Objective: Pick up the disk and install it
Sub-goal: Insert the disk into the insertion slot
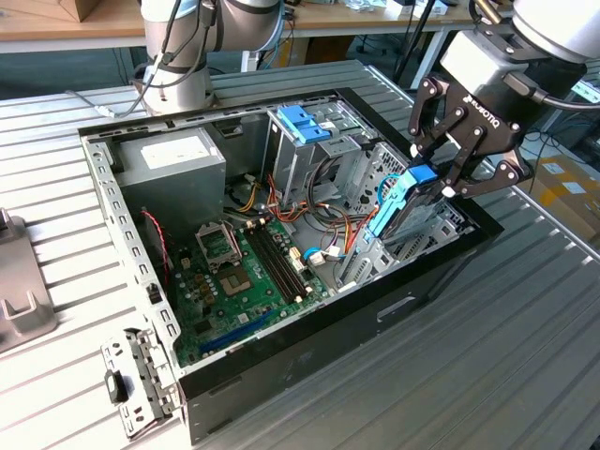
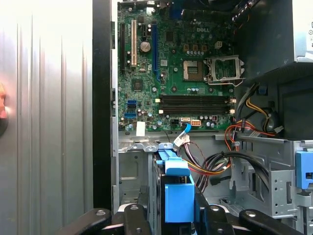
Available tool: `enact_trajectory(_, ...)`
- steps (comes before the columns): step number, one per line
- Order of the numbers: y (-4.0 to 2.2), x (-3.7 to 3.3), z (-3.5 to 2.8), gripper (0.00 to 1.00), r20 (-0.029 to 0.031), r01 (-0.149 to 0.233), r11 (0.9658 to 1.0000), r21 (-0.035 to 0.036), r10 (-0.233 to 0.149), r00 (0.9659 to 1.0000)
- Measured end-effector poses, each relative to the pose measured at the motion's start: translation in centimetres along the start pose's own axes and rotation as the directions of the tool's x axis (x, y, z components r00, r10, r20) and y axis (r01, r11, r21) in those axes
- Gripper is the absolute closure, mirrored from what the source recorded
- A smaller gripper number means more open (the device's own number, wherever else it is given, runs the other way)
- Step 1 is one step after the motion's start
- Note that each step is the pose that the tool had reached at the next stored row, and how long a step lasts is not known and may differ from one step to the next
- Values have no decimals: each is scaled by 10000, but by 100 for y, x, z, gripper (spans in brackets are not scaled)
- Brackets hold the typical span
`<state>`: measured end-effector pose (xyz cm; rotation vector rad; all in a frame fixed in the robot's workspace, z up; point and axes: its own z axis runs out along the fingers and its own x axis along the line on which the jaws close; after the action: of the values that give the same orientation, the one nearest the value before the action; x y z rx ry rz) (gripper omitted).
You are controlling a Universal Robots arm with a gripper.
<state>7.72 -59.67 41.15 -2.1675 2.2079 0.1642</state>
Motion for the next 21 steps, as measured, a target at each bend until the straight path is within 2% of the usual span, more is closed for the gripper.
enact_trajectory(7,0,0,1,55,1,0,10000,0,0,10000)
enact_trajectory(13,2,-5,-45,55,12,0,10000,0,0,10000)
enact_trajectory(17,5,-10,-99,55,37,1,10000,-1,-1,10000)
enact_trajectory(21,6,-13,-120,55,42,1,10000,-1,-1,10000)
